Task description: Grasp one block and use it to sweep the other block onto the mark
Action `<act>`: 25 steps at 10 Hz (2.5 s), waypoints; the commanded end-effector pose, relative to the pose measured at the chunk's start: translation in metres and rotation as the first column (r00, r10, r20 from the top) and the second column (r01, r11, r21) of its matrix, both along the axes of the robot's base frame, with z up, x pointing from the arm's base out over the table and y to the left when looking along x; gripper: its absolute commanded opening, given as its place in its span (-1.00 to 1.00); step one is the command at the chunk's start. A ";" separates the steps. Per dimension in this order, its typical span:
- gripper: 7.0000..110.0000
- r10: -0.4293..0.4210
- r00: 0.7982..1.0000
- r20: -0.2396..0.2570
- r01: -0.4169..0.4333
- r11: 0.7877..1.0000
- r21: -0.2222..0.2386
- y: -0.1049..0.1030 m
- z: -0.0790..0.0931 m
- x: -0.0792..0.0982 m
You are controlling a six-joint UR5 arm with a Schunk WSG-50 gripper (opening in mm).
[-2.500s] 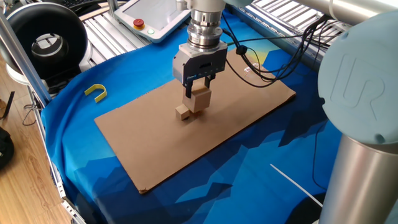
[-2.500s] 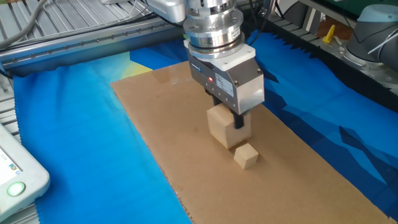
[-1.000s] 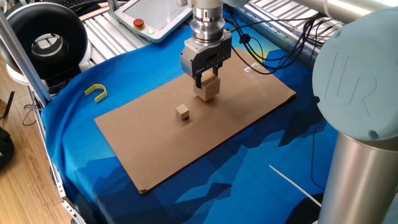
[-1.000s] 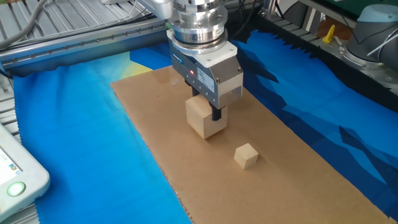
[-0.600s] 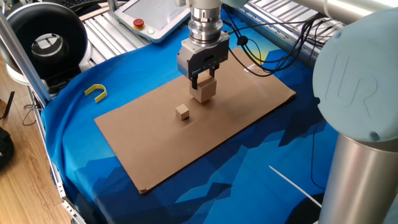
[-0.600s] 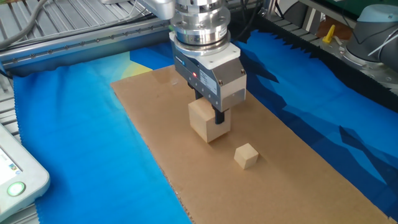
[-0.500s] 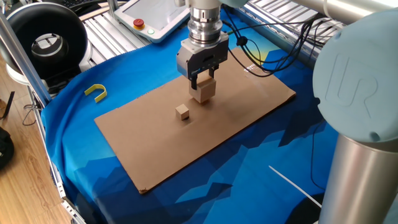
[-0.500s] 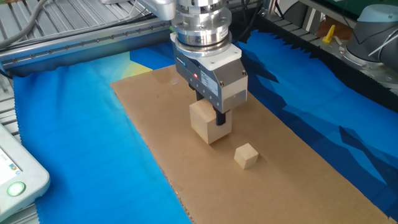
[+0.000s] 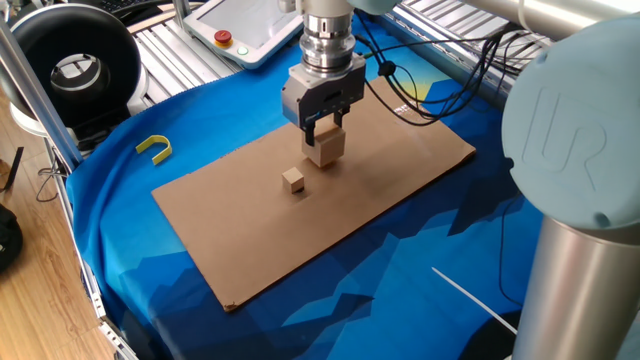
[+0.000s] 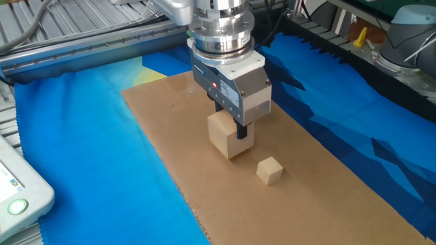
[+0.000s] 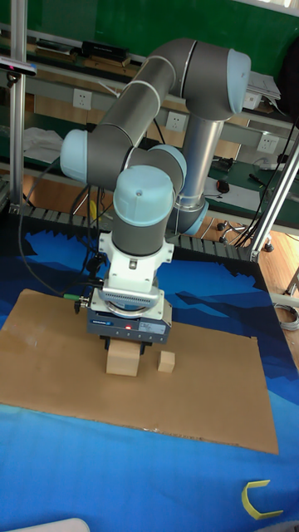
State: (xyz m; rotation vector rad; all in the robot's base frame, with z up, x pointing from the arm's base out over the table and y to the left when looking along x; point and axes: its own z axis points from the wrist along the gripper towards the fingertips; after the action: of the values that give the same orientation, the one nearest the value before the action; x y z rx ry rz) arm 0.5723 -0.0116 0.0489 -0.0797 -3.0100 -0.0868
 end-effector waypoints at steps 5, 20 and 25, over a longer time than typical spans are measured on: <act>-1.00 0.029 0.999 0.033 -0.029 0.999 -0.024 -0.013 -0.004 0.010; -0.28 0.171 0.980 0.100 -0.168 0.985 -0.038 -0.044 -0.013 0.028; -0.28 0.116 0.988 0.106 -0.117 0.993 -0.002 -0.034 -0.008 0.027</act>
State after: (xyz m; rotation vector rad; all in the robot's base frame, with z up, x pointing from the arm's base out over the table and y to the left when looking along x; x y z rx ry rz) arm 0.6009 -0.0518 0.0390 0.1500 -3.1173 -0.0384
